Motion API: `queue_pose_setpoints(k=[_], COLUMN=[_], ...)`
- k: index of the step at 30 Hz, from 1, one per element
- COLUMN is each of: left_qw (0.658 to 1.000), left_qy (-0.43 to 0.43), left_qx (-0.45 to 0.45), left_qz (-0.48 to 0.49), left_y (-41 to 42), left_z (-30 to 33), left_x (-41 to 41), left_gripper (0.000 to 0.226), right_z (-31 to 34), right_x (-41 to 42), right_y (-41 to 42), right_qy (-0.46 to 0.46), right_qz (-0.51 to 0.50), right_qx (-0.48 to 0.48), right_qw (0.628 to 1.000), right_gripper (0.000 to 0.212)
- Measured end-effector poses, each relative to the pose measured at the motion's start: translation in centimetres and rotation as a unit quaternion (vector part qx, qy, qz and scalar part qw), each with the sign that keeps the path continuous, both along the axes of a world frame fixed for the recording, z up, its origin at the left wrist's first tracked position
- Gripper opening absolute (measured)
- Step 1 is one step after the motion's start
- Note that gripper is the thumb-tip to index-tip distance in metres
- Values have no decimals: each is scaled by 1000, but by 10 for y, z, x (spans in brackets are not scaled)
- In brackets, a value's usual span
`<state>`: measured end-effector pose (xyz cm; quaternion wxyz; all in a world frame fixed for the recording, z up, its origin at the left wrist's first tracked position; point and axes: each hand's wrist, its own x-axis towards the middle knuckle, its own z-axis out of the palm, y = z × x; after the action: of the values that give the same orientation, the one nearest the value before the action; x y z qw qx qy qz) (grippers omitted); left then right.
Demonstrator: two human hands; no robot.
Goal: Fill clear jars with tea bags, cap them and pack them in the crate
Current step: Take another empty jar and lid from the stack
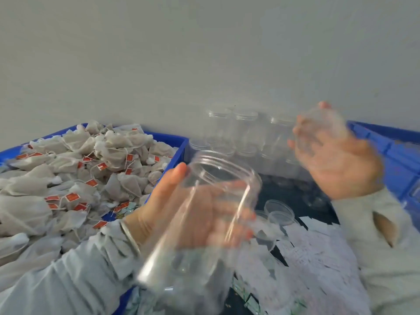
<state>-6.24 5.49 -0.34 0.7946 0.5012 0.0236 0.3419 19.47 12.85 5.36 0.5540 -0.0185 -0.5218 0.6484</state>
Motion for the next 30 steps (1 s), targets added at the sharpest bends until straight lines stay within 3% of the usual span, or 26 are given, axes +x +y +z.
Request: queue_pose_setpoints(k=[1, 3, 5, 7, 8, 10, 12, 15, 17, 18, 19, 20, 21, 22, 24, 27, 30], left_qw=[1000, 994, 977, 946, 931, 908, 897, 901, 893, 870, 825, 750, 647, 547, 405, 274, 216], left_qy=[7, 30, 87, 158, 190, 232, 249, 254, 250, 256, 284, 342, 430, 530, 699, 814, 848], left_qx=[-10, 11, 10, 8, 24, 57, 72, 101, 107, 99, 91, 93, 110, 140, 203, 264, 267], left_qz=[28, 102, 192, 282, 311, 344, 358, 336, 360, 409, 479, 559, 620, 633, 553, 440, 404], left_y=[5, 13, 17, 17, 15, 11, 9, 4, 10, 16, 25, 34, 44, 54, 70, 85, 91], left_z=[-1, 0, -3, -11, -12, -11, -10, -3, 5, 9, 11, 11, 8, 0, -22, -57, -69], left_x=[-3, -10, -10, -8, -5, 2, 6, 3, -14, -27, -42, -58, -75, -92, -117, -130, -135], left_gripper=[79, 75, 83, 91, 90, 89, 94, 105, 94, 81, 63, 45, 33, 29, 34, 42, 31], right_z=[-14, -47, -81, -92, -95, -100, -111, -124, -127, -130, -131, -134, -137, -140, -146, -154, -160], right_x=[1, 1, 1, -5, -12, -31, -50, -73, -80, -82, -84, -86, -88, -91, -97, -103, -104], right_y=[7, 11, 10, -3, -11, -27, -42, -61, -65, -66, -67, -69, -72, -73, -76, -77, -76], right_qy=[-85, -215, -348, -461, -467, -403, -388, -388, -366, -366, -369, -377, -381, -383, -377, -386, -395], right_qz=[-95, -244, -327, -369, -346, -232, -154, -180, -203, -209, -209, -205, -202, -200, -190, -187, -189], right_qx=[-17, -89, -112, -71, -45, -61, -14, 59, 49, 41, 35, 29, 28, 29, 23, 27, 15], right_qw=[992, 941, 871, 804, 813, 883, 909, 902, 907, 906, 905, 903, 902, 901, 906, 903, 899], right_gripper=[47, 48, 50, 59, 65, 92, 114, 112, 102, 98, 95, 93, 92, 93, 103, 113, 115])
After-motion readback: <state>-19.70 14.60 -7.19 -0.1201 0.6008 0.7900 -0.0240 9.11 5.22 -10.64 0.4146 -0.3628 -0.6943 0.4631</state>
